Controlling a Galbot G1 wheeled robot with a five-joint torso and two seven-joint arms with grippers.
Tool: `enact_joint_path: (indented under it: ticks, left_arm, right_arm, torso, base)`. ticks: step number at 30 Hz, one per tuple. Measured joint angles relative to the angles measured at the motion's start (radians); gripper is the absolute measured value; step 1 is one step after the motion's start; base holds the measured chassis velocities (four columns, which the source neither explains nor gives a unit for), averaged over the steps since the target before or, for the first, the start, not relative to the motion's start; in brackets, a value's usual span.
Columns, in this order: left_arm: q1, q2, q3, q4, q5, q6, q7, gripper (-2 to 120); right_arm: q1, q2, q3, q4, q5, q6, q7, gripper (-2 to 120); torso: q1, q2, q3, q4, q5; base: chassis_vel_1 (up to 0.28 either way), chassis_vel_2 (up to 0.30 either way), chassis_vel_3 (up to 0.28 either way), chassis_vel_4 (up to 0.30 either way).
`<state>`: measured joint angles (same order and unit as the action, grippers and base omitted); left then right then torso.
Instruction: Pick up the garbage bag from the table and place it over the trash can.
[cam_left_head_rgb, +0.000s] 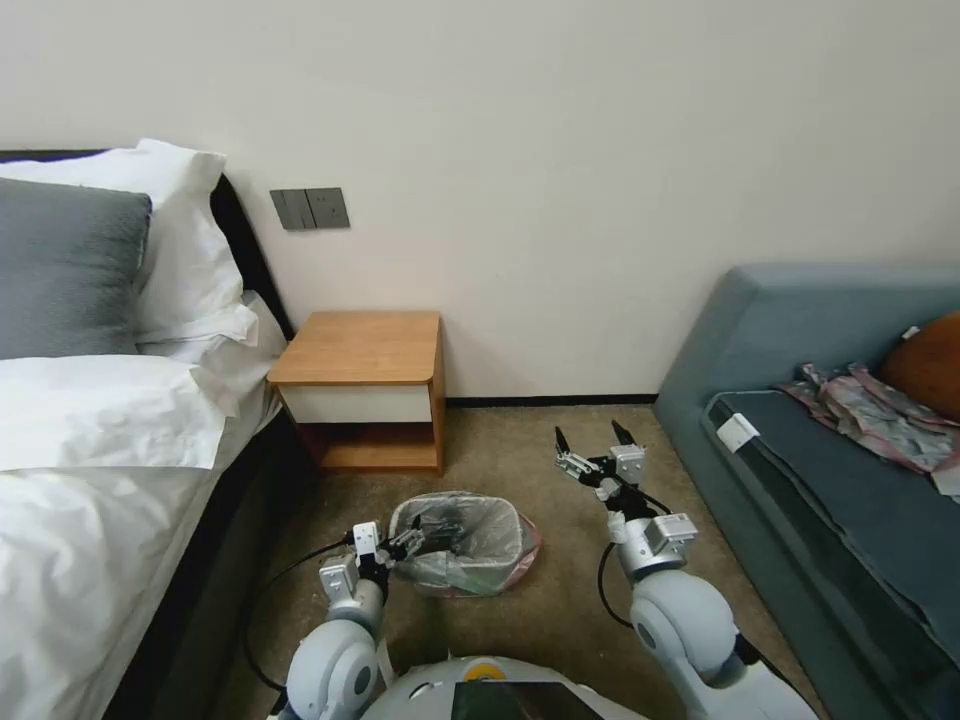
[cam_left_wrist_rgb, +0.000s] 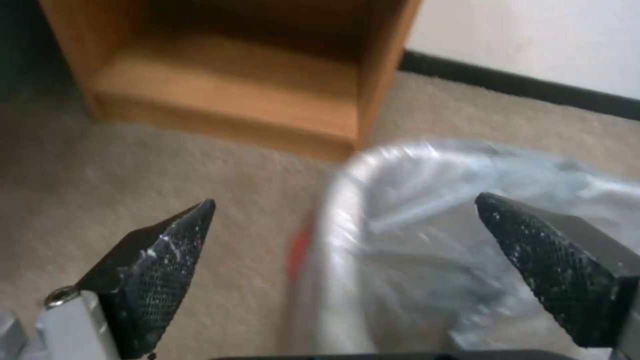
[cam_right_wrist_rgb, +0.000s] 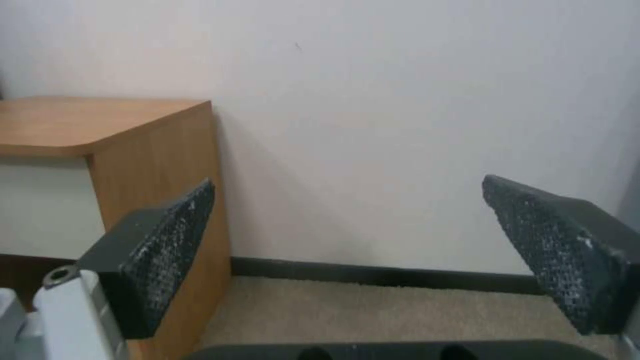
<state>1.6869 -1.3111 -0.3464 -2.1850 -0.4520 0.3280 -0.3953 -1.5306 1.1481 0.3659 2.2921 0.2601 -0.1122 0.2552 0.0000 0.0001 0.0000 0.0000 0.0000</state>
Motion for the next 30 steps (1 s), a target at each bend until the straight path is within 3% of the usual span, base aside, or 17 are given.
enact_joint_path:
  ticks: [5, 7, 9, 12, 13, 14, 17, 18, 19, 22, 30]
  left_arm:
    - [0.012, -0.004, -0.037, 0.023, 0.112, -0.097, 0.025, 100]
    - [0.02, -0.011, -0.073, 0.048, 0.188, -0.219, 0.044, 100]
    - [0.023, -0.014, -0.082, 0.051, 0.202, -0.25, 0.048, 100]
    - [0.052, -0.042, -0.102, 0.052, 0.262, -0.367, 0.101, 100]
    - [0.072, -0.062, -0.108, 0.048, 0.284, -0.413, 0.151, 100]
    - [0.072, -0.062, -0.108, 0.048, 0.284, -0.413, 0.151, 100]
    - [0.123, -0.088, -0.132, 0.017, 0.284, -0.467, 0.254, 100]
    - [0.123, -0.088, -0.132, 0.017, 0.284, -0.467, 0.254, 100]
    - [0.158, -0.101, -0.175, -0.009, 0.269, -0.499, 0.305, 100]
    - [0.239, -0.127, -0.276, -0.052, 0.236, -0.562, 0.36, 100]
    - [0.414, -0.156, -0.396, -0.137, 0.152, -0.64, 0.403, 100]
  right_arm:
    - [-0.03, 0.016, 0.004, 0.002, -0.001, 0.023, -0.004, 100]
    - [-0.075, 0.049, 0.003, -0.022, -0.027, 0.082, -0.017, 100]
    - [-0.091, 0.063, 0.005, -0.034, -0.044, 0.106, -0.027, 100]
    - [-0.144, 0.119, 0.04, -0.093, -0.119, 0.225, -0.083, 100]
    - [-0.163, 0.141, 0.059, -0.11, -0.137, 0.271, -0.1, 100]
    - [-0.163, 0.141, 0.059, -0.11, -0.137, 0.271, -0.1, 100]
    - [-0.199, 0.177, 0.084, -0.114, -0.133, 0.306, -0.116, 100]
    - [-0.199, 0.177, 0.084, -0.114, -0.133, 0.306, -0.116, 100]
    - [-0.219, 0.19, 0.1, -0.11, -0.123, 0.316, -0.122, 100]
    - [-0.25, 0.199, 0.131, -0.1, -0.115, 0.33, -0.125, 100]
    - [-0.339, 0.213, 0.167, -0.062, -0.103, 0.397, -0.127, 100]
  torso:
    - [0.0, 0.0, 0.0, 0.0001, 0.0]
    - [0.0, 0.0, 0.0, 0.0001, -0.0002]
    - [0.0, 0.0, 0.0, -0.0002, 0.0001]
    - [0.0, 0.0, 0.0, -0.0001, 0.0001]
    - [0.0, 0.0, 0.0, 0.0001, -0.0001]
    - [0.0, 0.0, 0.0, 0.0001, -0.0001]
    - [0.0, 0.0, 0.0, -0.0001, -0.0001]
    - [0.0, 0.0, 0.0, -0.0001, -0.0001]
    - [0.0, 0.0, 0.0, -0.0004, -0.0001]
    - [0.0, 0.0, 0.0, 0.0001, 0.0001]
    - [0.0, 0.0, 0.0, 0.0001, 0.0001]
  base:
    - [0.0, 0.0, 0.0, 0.0]
    - [0.0, 0.0, 0.0, 0.0]
    - [0.0, 0.0, 0.0, 0.0]
    - [0.0, 0.0, 0.0, 0.0]
    - [0.0, 0.0, 0.0, 0.0]
    - [0.0, 0.0, 0.0, 0.0]
    - [0.0, 0.0, 0.0, 0.0]
    - [0.0, 0.0, 0.0, 0.0]
    - [0.0, 0.0, 0.0, 0.0]
    - [0.0, 0.0, 0.0, 0.0]
    - [0.0, 0.0, 0.0, 0.0]
